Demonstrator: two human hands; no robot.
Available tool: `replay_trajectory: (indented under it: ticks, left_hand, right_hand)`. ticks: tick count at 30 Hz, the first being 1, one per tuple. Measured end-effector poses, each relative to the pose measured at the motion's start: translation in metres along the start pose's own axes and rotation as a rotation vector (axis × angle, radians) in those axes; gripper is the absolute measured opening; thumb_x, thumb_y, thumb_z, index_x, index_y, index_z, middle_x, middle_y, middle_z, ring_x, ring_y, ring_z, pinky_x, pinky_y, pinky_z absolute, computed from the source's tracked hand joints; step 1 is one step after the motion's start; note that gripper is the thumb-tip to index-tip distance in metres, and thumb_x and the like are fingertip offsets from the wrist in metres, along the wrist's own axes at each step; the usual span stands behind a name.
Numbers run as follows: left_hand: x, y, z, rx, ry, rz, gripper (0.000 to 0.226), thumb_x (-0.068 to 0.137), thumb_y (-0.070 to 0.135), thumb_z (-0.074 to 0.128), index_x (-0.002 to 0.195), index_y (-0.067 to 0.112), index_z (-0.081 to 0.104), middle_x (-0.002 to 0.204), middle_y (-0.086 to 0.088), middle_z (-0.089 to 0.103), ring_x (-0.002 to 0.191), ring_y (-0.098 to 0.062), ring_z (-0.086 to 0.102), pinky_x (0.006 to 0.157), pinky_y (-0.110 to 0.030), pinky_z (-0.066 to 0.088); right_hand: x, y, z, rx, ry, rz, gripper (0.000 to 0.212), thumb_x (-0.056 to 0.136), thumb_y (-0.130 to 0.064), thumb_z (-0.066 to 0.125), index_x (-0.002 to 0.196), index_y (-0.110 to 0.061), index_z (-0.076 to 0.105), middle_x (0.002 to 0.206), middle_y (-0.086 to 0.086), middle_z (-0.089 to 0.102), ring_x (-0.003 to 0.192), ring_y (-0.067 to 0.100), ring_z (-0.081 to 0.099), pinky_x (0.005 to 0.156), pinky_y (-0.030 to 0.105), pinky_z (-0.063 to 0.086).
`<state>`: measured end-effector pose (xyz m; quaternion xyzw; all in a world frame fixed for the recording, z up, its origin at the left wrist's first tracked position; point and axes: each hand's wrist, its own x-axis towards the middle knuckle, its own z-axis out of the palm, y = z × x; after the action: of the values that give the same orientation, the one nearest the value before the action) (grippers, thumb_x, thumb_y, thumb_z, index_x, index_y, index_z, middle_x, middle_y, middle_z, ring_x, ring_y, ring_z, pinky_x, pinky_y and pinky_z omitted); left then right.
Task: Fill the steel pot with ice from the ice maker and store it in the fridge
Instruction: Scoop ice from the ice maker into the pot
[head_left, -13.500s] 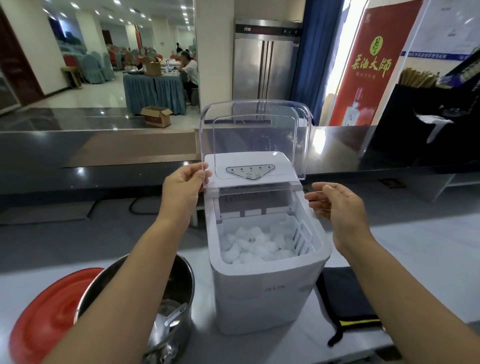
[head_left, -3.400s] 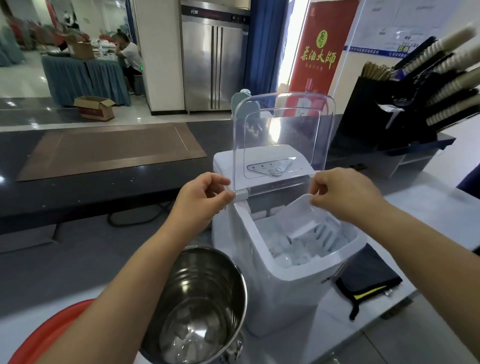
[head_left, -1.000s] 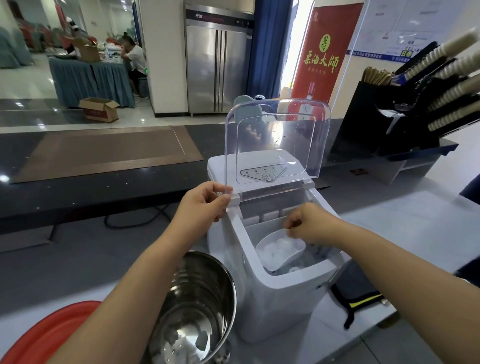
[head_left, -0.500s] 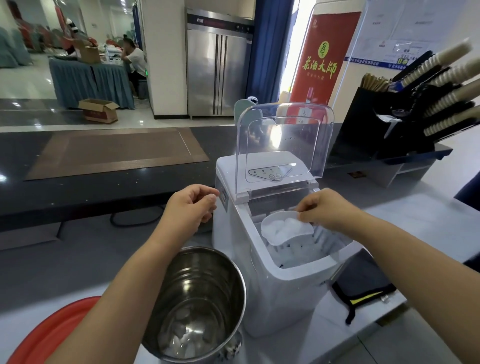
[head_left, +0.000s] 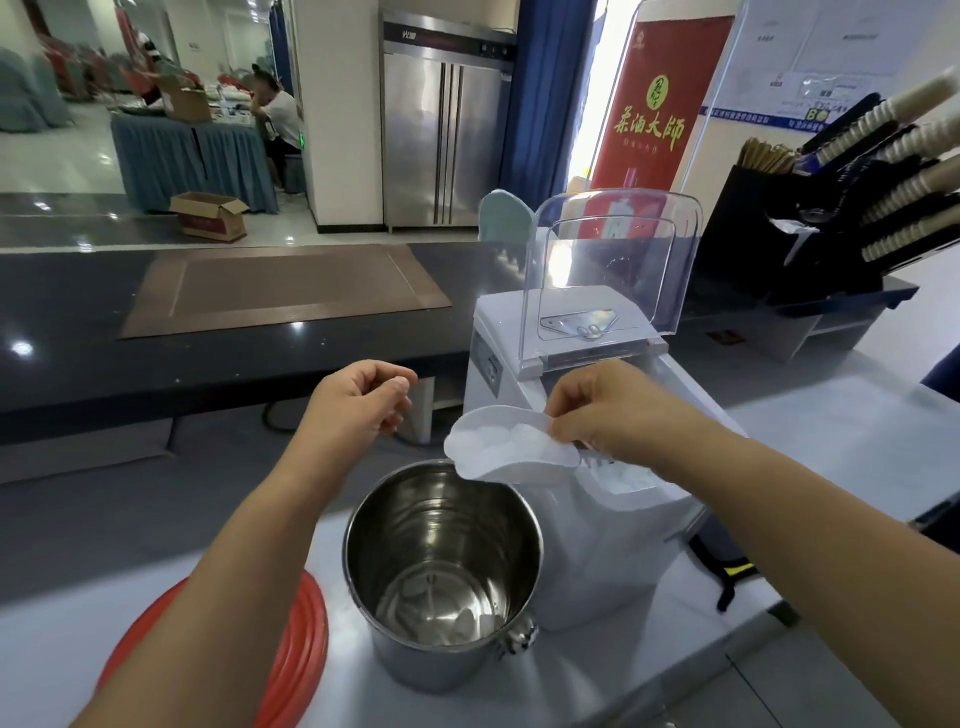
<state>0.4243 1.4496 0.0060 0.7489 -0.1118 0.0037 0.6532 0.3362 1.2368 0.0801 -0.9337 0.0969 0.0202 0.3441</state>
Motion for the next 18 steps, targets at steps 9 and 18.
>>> replay_trajectory:
  ticks: [9, 18]
  left_hand:
    - [-0.012, -0.008, -0.035, 0.012, 0.005, 0.001, 0.016, 0.095, 0.012, 0.052, 0.093, 0.018, 0.067, 0.075, -0.002, 0.066, 0.064, -0.01, 0.058, 0.061, -0.018, 0.048]
    - [-0.017, -0.019, -0.051, -0.009, 0.003, -0.023, 0.016, 0.094, 0.012, 0.053, 0.09, 0.018, 0.067, 0.072, -0.001, 0.065, 0.061, -0.008, 0.057, 0.057, -0.015, 0.048]
  right_hand:
    - [-0.011, -0.014, 0.062, -0.33, -0.022, 0.038, 0.018, 0.074, -0.008, 0.055, 0.064, -0.022, 0.056, 0.074, -0.003, 0.061, 0.081, 0.023, 0.059, 0.067, 0.03, 0.051]
    - [-0.003, -0.015, 0.127, -0.634, -0.121, 0.028, 0.024, 0.086, -0.008, 0.047, 0.103, -0.015, 0.061, 0.1, 0.006, 0.062, 0.088, 0.026, 0.056, 0.07, 0.031, 0.043]
